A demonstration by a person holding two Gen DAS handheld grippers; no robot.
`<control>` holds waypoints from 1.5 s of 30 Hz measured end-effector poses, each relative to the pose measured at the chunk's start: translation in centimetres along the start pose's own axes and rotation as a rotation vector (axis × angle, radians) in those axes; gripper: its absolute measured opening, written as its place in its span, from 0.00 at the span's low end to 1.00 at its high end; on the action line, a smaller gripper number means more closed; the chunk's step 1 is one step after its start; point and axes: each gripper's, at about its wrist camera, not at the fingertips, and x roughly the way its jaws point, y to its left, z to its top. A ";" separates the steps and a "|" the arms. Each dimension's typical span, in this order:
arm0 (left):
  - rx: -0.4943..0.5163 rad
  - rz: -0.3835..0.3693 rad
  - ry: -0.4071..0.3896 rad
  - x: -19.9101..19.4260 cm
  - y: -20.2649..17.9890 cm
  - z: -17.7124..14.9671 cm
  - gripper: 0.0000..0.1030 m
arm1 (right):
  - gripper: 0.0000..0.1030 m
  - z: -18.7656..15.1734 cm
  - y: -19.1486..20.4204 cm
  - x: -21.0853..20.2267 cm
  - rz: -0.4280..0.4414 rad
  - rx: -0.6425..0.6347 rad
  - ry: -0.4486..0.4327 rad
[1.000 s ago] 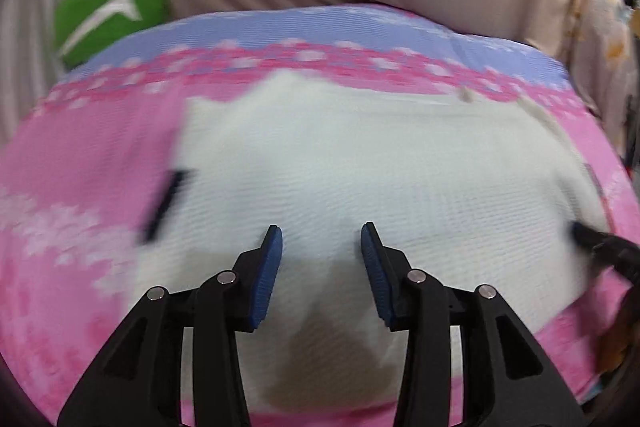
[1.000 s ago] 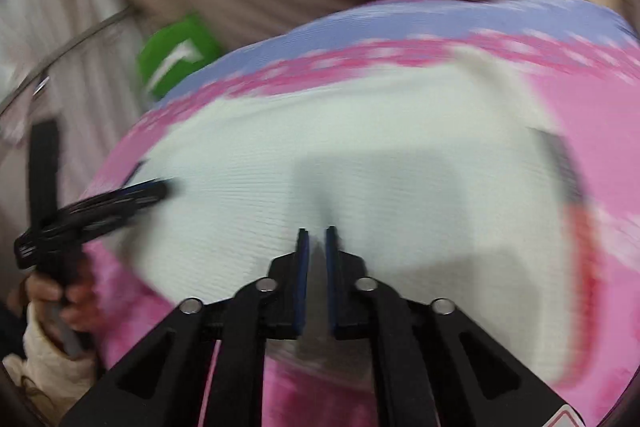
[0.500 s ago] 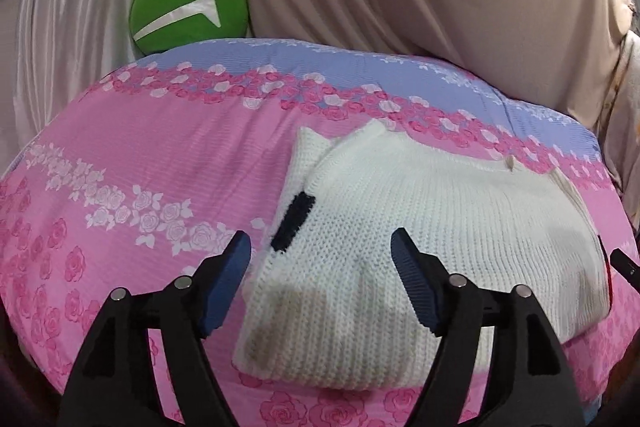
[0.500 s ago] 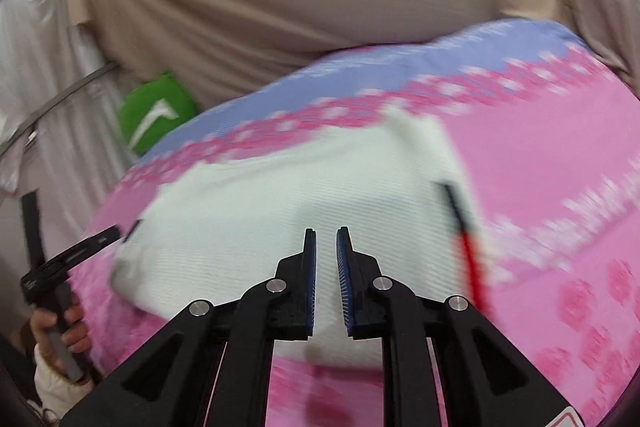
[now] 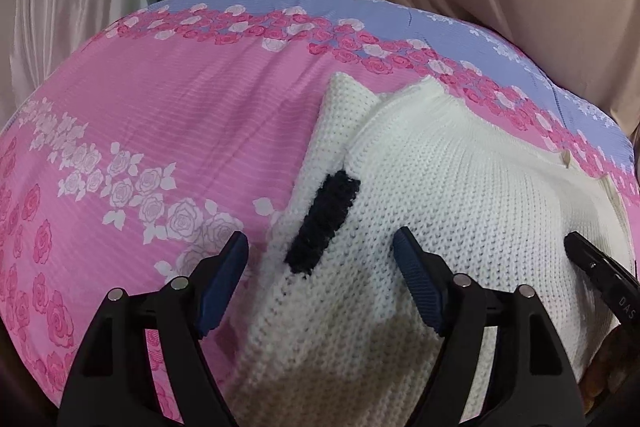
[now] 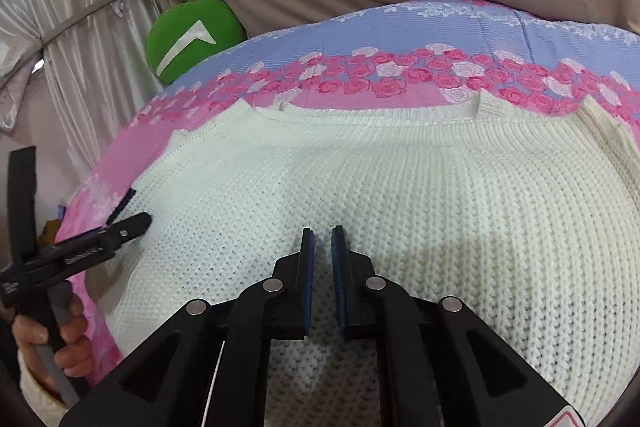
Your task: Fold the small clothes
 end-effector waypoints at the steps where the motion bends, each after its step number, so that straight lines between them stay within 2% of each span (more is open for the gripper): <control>1: -0.002 0.003 -0.002 0.2 0.1 0.0 0.78 | 0.10 0.0 -0.1 0.1 0.005 0.004 -0.002; 4: -0.035 0.001 -0.001 1.0 0.7 0.2 0.91 | 0.10 -0.1 0.0 0.0 -0.002 -0.004 -0.006; 6: -0.070 -0.030 -0.013 1.4 1.4 0.2 0.95 | 0.10 -0.3 0.2 -0.1 -0.013 -0.012 -0.012; 9: -0.058 -0.032 -0.024 1.5 1.2 0.3 0.95 | 0.10 -0.3 0.4 -0.1 -0.025 -0.025 -0.019; 12: -0.072 -0.079 -0.031 1.4 1.4 0.5 0.94 | 0.10 -0.4 0.4 -0.1 -0.018 -0.020 -0.019; 14: -0.085 -0.116 -0.038 1.3 1.6 0.6 0.90 | 0.10 -0.3 0.3 -0.1 -0.009 -0.012 -0.019; 17: -0.086 -0.164 -0.043 1.2 1.4 0.7 0.72 | 0.10 -0.3 0.2 0.0 -0.001 -0.003 -0.019; 20: -0.098 -0.203 -0.028 1.1 0.9 0.9 0.47 | 0.10 -0.2 0.2 0.0 0.003 0.002 -0.019; 21: -0.101 -0.216 -0.024 1.0 0.7 0.9 0.34 | 0.10 -0.2 0.2 0.0 0.006 0.005 -0.019; 22: -0.109 -0.226 -0.022 0.7 0.6 1.1 0.30 | 0.10 -0.3 0.2 0.0 0.007 0.007 -0.019; 28: -0.119 -0.302 -0.044 -2.0 -1.2 2.0 0.25 | 0.11 -0.3 0.1 -0.1 0.018 0.016 -0.022; 31: -0.089 -0.330 -0.065 -3.6 -3.3 2.5 0.23 | 0.11 -0.4 0.0 -0.2 0.026 0.025 -0.024; 35: -0.005 -0.383 -0.097 -5.7 -8.1 3.1 0.23 | 0.15 -0.4 -0.4 -0.5 0.064 0.061 -0.034; 37: 0.037 -0.398 -0.108 -6.2 -10.6 3.1 0.23 | 0.17 -0.6 -1.0 -1.4 0.087 0.097 -0.071; 40: 0.091 -0.430 -0.082 -6.1 -14.8 2.7 0.23 | 0.23 -1.2 -2.9 -4.3 0.119 0.192 -0.185; 45: 0.178 -0.454 -0.017 -4.9 -20.6 0.6 0.23 | 0.23 -4.2 -6.8 -9.3 0.083 0.313 -0.273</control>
